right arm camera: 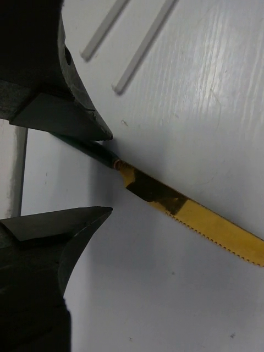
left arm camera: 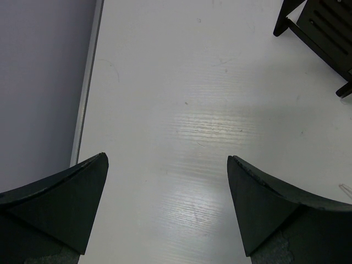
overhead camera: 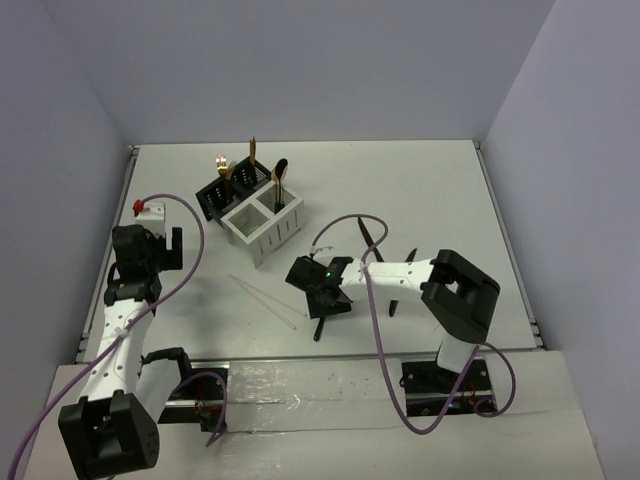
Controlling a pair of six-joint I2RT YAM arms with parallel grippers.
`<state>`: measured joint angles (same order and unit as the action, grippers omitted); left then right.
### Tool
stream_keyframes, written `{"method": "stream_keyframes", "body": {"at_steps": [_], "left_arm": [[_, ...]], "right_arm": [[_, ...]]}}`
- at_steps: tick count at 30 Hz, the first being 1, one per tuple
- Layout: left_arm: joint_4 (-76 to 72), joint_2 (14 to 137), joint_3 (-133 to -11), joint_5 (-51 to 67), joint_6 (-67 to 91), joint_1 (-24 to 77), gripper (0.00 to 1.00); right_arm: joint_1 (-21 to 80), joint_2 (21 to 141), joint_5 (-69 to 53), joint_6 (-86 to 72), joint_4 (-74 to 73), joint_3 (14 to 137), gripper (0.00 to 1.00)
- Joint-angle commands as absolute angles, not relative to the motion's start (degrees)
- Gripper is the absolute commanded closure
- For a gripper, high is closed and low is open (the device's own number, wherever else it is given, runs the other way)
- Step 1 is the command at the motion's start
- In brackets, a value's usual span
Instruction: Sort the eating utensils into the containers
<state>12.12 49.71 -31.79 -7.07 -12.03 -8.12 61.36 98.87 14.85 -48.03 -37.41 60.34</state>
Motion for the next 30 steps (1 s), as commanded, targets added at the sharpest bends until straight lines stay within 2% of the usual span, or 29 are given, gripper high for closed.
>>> {"method": "stream_keyframes", "body": {"at_steps": [1,5,8,13,15,17,21,25,28,30], "left_arm": [[9.3,48.5,-32.8,-7.4,-11.2,-8.6,0.01],[9.5,48.0,-32.8,-7.8,-11.2,-8.8,0.01],[9.7,47.7,-33.0,-7.4,-11.1,-9.0,0.01],[9.9,47.8,-33.3,-7.3,-11.0,-9.1,0.01],[9.9,47.7,-33.2,-7.3,-11.1,-9.3,0.01],[9.9,47.8,-33.0,-7.3,-11.1,-9.3,0.01],[9.8,47.9,-33.0,-7.2,-11.1,-9.6,0.01],[9.3,48.6,-32.9,-6.2,-11.2,-9.8,0.01],[9.2,50.0,-33.2,-5.8,-11.1,-9.8,0.01],[9.1,50.9,-33.3,-6.0,-11.0,-9.8,0.01]], "right_arm": [[61.5,100.7,14.1,-49.0,-37.4,59.4,0.43],[61.1,101.9,13.2,-49.1,-37.3,57.5,0.49],[60.1,98.9,13.3,-49.8,-36.6,53.9,0.58],[57.8,95.7,14.0,-49.5,-35.6,49.9,0.79],[57.5,94.9,15.5,-49.0,-35.5,49.3,0.83],[57.2,94.4,16.6,-48.8,-35.6,49.5,1.00],[57.1,91.9,19.2,-46.8,-34.5,50.7,1.00],[57.3,84.3,28.7,-44.2,-32.1,52.6,1.00],[57.4,77.4,39.4,-34.4,-23.5,56.5,1.00],[57.3,74.2,43.4,-22.1,-8.8,59.2,1.00]]}}
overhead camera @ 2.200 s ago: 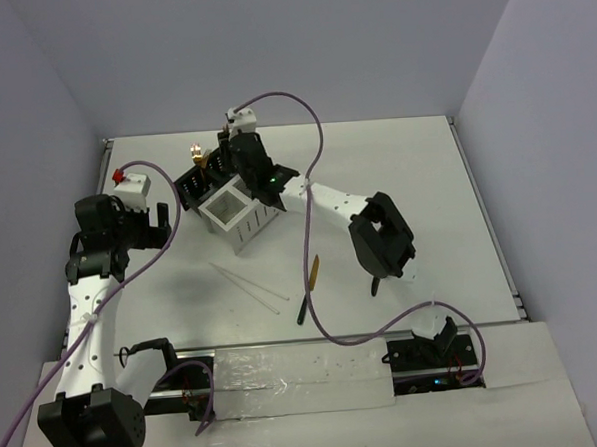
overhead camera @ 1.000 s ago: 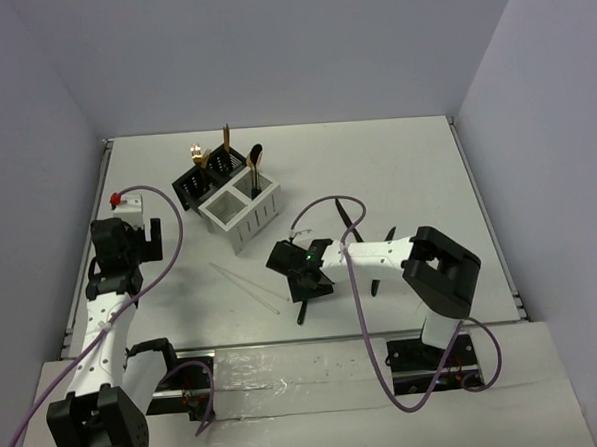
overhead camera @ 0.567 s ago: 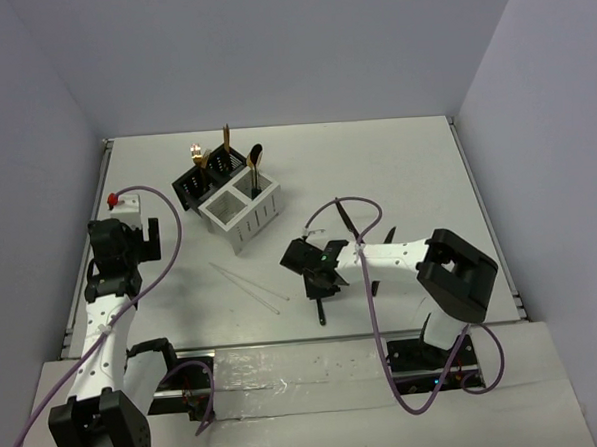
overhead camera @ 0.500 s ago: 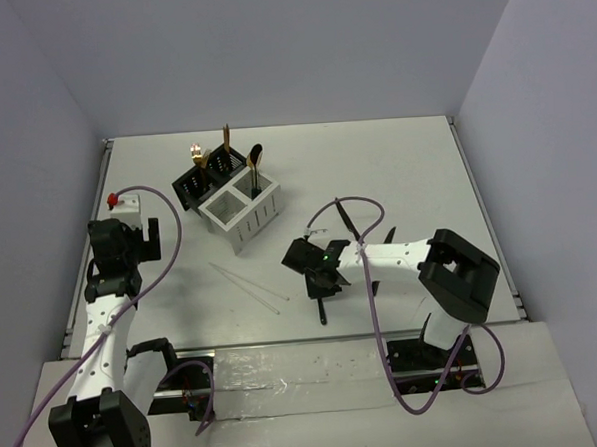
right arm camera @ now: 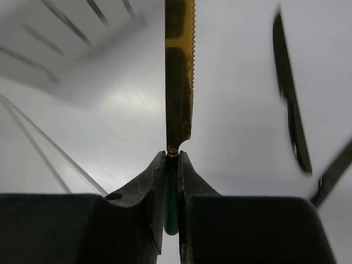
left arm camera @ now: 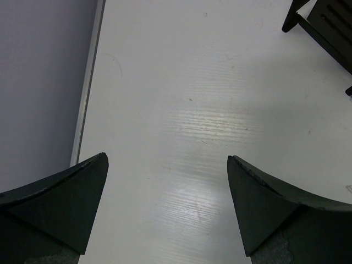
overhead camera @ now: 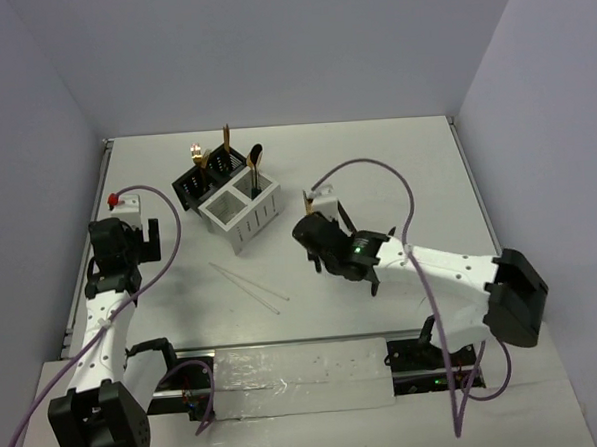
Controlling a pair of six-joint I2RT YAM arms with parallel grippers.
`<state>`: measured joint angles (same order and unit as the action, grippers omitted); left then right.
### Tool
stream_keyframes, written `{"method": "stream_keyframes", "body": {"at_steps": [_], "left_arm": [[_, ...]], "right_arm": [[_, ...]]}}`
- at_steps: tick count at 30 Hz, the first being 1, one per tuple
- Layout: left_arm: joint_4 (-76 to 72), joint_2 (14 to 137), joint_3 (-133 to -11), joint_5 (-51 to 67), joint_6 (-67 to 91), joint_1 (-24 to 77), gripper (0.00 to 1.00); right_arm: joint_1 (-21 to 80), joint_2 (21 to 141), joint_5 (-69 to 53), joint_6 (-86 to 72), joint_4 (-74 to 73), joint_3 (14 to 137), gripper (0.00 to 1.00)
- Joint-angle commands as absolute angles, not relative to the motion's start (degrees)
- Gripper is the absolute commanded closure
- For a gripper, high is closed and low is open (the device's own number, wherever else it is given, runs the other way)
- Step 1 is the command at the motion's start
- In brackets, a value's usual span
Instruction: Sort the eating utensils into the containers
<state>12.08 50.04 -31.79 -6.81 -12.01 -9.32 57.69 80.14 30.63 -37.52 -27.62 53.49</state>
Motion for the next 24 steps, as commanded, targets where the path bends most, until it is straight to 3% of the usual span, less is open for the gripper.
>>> {"method": "stream_keyframes", "body": {"at_steps": [1,2,5,8,11,16,24], "left_arm": [[9.0,51.2,-33.2,-6.2,-11.0,-9.9,0.01],[8.9,51.3,-33.1,-6.2,-11.0,-9.9,0.01],[8.5,51.4,-33.0,-6.7,-11.1,-9.8,0.01],[8.3,51.5,-32.8,-7.2,-11.1,-9.9,0.01],[8.3,52.1,-33.0,-7.5,-11.1,-9.9,0.01],[8.0,53.1,-33.0,-7.6,-11.2,-10.0,0.01],[7.8,54.1,-33.0,-7.0,-11.2,-10.1,0.01]], "right_arm": [[57.2,73.2,42.6,-16.8,-2.3,59.5,1.00],[57.1,73.3,39.3,-12.3,12.8,59.4,1.00],[55.7,78.6,32.9,-0.6,37.9,61.2,1.00],[52.7,90.2,23.8,0.3,47.0,71.2,1.00],[51.2,103.7,18.5,-1.1,47.4,85.6,1.00],[49.7,123.2,20.7,3.6,50.3,104.4,1.00],[48.0,131.4,20.8,0.3,38.0,109.7,1.00]]}}
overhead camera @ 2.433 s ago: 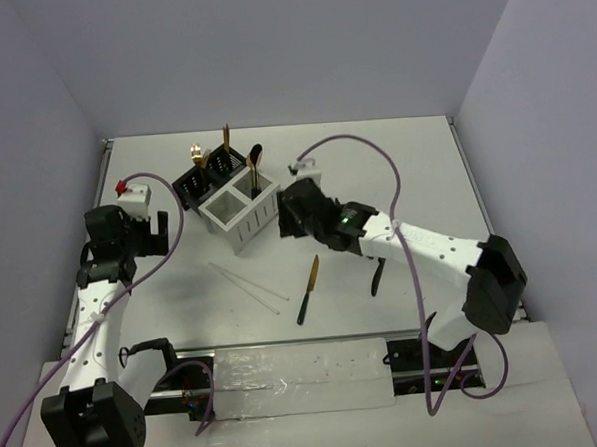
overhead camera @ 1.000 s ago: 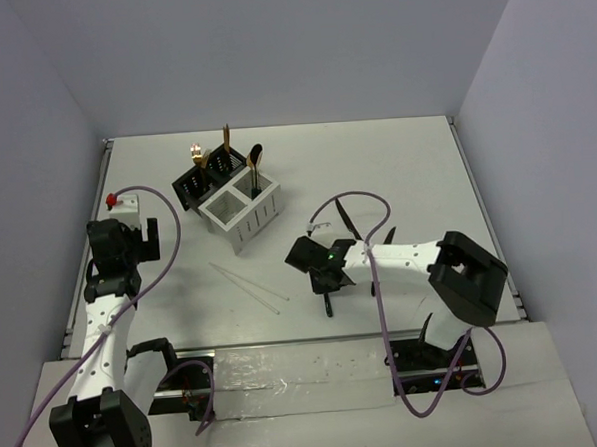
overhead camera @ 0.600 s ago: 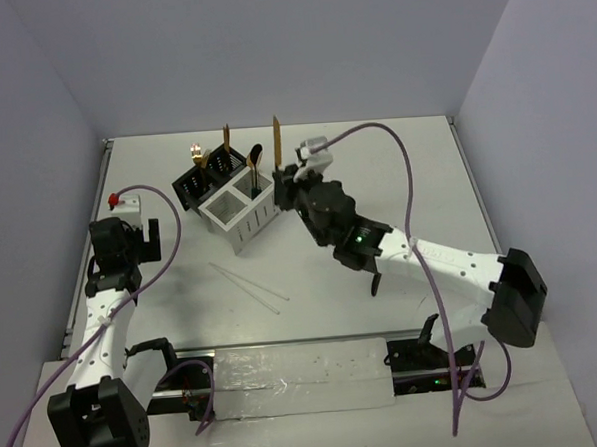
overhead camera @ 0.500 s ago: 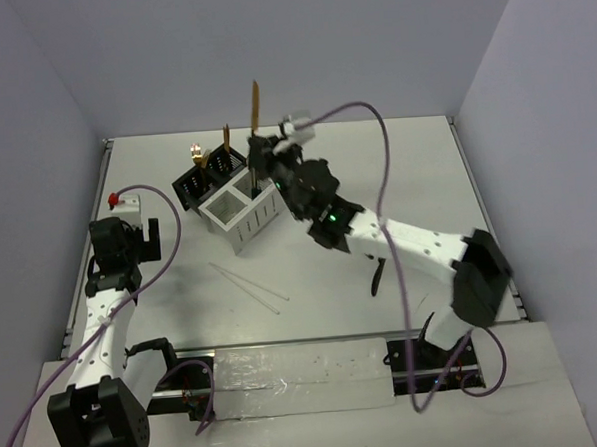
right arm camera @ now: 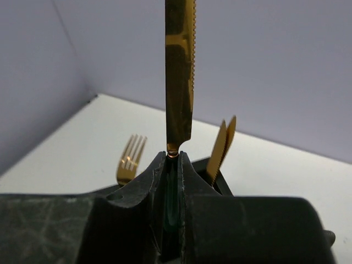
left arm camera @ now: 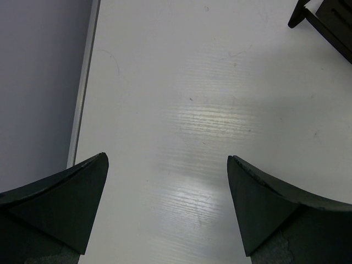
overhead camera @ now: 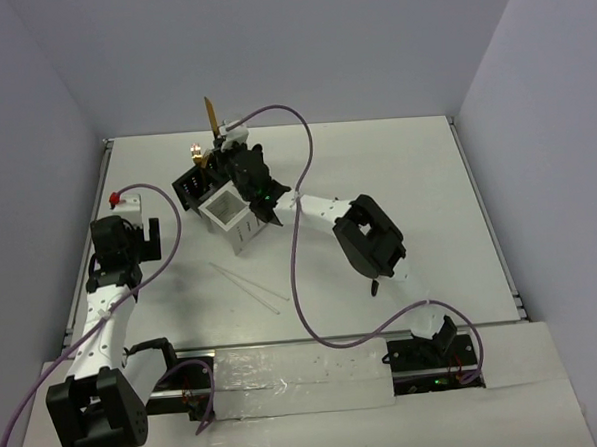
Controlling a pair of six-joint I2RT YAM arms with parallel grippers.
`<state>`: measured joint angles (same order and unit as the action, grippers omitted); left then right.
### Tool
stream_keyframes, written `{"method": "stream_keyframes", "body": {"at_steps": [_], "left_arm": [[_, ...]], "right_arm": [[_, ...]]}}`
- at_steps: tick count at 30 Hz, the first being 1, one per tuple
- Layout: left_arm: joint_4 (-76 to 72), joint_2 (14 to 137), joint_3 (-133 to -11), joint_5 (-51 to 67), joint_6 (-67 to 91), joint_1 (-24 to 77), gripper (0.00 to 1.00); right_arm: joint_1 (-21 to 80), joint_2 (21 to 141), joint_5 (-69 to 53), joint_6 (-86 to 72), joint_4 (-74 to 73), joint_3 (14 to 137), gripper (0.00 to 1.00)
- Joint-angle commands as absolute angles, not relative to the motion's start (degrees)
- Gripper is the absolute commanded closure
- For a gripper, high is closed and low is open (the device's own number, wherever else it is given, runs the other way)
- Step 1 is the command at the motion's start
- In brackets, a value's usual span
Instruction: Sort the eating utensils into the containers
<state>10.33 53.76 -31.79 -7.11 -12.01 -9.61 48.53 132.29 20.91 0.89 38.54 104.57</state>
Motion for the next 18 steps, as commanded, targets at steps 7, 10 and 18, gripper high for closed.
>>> {"method": "stream_keyframes", "body": {"at_steps": [7,10,18], "left_arm": [[8.3,53.7,-33.2,-6.8,-11.1,-10.3,0.01],[8.2,53.7,-33.0,-6.8,-11.2,-10.3,0.01],[8.3,53.8,-33.2,-6.6,-11.2,-10.3,0.01]], "right_arm": [[47.9,136.1,24.8,0.1,30.8,112.8,1.00],[47.7,138.3,24.2,0.1,26.7,116.6,1.00],[47.8,134.1,22.9,-3.1,27.9,110.2,0.84]]}}
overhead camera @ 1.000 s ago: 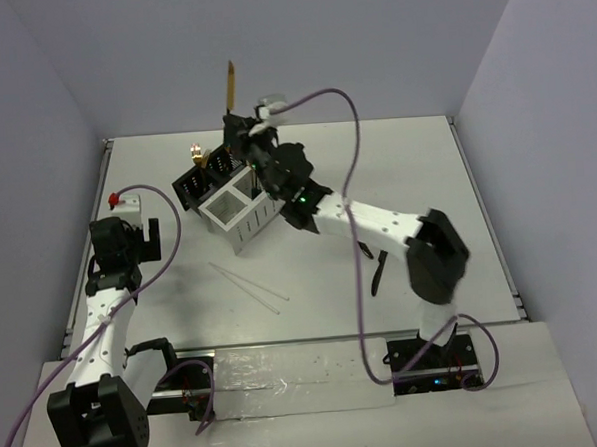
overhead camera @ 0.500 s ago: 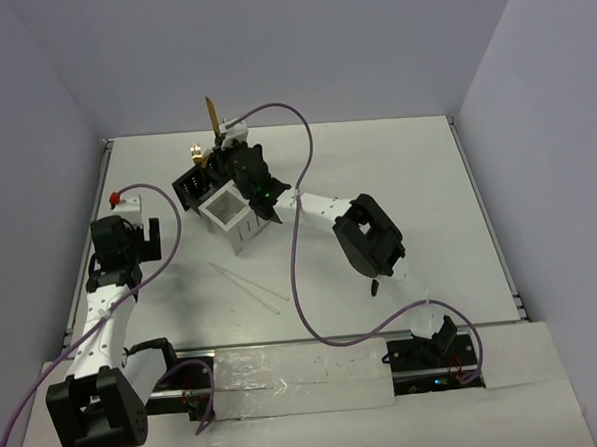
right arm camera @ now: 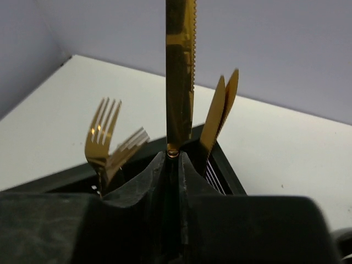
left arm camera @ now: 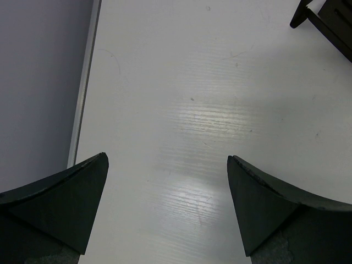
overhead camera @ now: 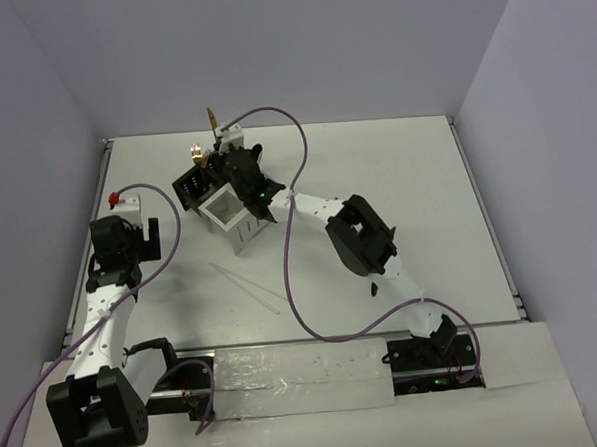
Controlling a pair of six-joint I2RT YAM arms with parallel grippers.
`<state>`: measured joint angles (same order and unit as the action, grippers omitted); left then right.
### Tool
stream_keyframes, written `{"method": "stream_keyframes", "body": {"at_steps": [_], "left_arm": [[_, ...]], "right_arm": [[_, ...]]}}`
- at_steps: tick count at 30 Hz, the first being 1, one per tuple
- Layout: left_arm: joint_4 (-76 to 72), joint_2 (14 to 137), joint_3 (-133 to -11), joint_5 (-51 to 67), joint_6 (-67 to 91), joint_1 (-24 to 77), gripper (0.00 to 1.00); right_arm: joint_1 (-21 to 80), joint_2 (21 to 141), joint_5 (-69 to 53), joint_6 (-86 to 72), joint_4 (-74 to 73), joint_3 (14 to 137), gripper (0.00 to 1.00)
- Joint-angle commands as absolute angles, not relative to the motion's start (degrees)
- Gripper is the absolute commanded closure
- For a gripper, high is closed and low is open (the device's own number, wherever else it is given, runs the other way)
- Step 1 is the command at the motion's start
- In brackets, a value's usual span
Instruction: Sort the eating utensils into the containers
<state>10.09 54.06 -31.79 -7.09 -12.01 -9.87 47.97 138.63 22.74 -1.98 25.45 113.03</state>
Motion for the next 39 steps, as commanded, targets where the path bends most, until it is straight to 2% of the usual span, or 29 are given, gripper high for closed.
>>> {"method": "stream_keyframes", "body": {"at_steps": [1,2,3,5,8,11,14,15,18,22,24,25,27,31,34,35,39], "left_arm": [[8.3,53.8,-33.3,-6.5,-11.2,-10.2,0.01],[8.3,53.8,-33.3,-6.5,-11.2,-10.2,0.01],[8.4,53.7,-33.3,-6.3,-11.2,-10.2,0.01],[8.7,53.5,-33.5,-6.2,-11.2,-10.3,0.01],[9.0,53.3,-33.5,-5.9,-11.2,-10.2,0.01],[9.3,53.0,-33.6,-5.6,-11.2,-10.3,0.01],[9.7,52.5,-33.6,-5.3,-11.2,-10.3,0.01],[9.8,52.3,-33.7,-5.3,-11.2,-10.4,0.01],[10.0,52.2,-33.7,-4.1,-11.3,-10.3,0.01],[10.5,52.9,-34.2,-2.6,-11.5,-10.3,0.01],[11.1,53.3,-34.6,-1.9,-11.5,-10.3,0.01],[11.3,53.3,-34.8,-1.6,-11.5,-10.3,0.01],[11.9,53.0,-35.0,-0.5,-11.5,-10.3,0.01],[12.3,52.6,-34.8,0.3,-11.6,-10.3,0.01],[12.2,52.4,-34.5,0.7,-11.8,-10.3,0.01],[12.2,52.3,-34.5,1.1,-11.8,-10.3,0.01],[12.2,52.1,-34.5,1.1,-11.9,-10.4,0.01]], "right_arm": [[47.8,133.4,22.9,-2.8,28.5,109.3,0.79],[47.9,131.8,22.9,-2.7,28.8,108.3,0.73],[47.9,130.9,22.9,-2.6,29.3,106.5,0.63],[48.2,127.6,22.1,-1.3,30.2,103.8,0.56],[49.1,122.3,21.8,2.8,30.5,101.4,0.53],[50.4,114.8,21.1,6.2,26.6,99.6,0.42],[49.9,105.5,17.8,3.9,11.4,99.4,0.32],[49.7,103.2,17.1,1.2,0.5,99.7,0.28],[47.5,95.0,17.3,-5.7,-18.4,96.4,0.25],[44.3,82.7,20.6,-10.9,-30.7,82.4,0.23],[41.2,79.7,18.5,-13.4,-36.8,75.5,0.22],[39.6,77.7,16.4,-13.9,-38.6,73.5,0.19],[36.2,76.4,12.4,-14.5,-41.1,68.2,0.03],[29.5,78.1,10.3,-13.5,-42.7,63.6,0.03],[26.2,82.5,8.4,-11.3,-42.4,63.2,0.17],[25.7,85.6,8.0,-9.9,-42.5,63.6,0.28],[24.8,91.3,6.3,-7.0,-43.2,65.8,0.34]]}}
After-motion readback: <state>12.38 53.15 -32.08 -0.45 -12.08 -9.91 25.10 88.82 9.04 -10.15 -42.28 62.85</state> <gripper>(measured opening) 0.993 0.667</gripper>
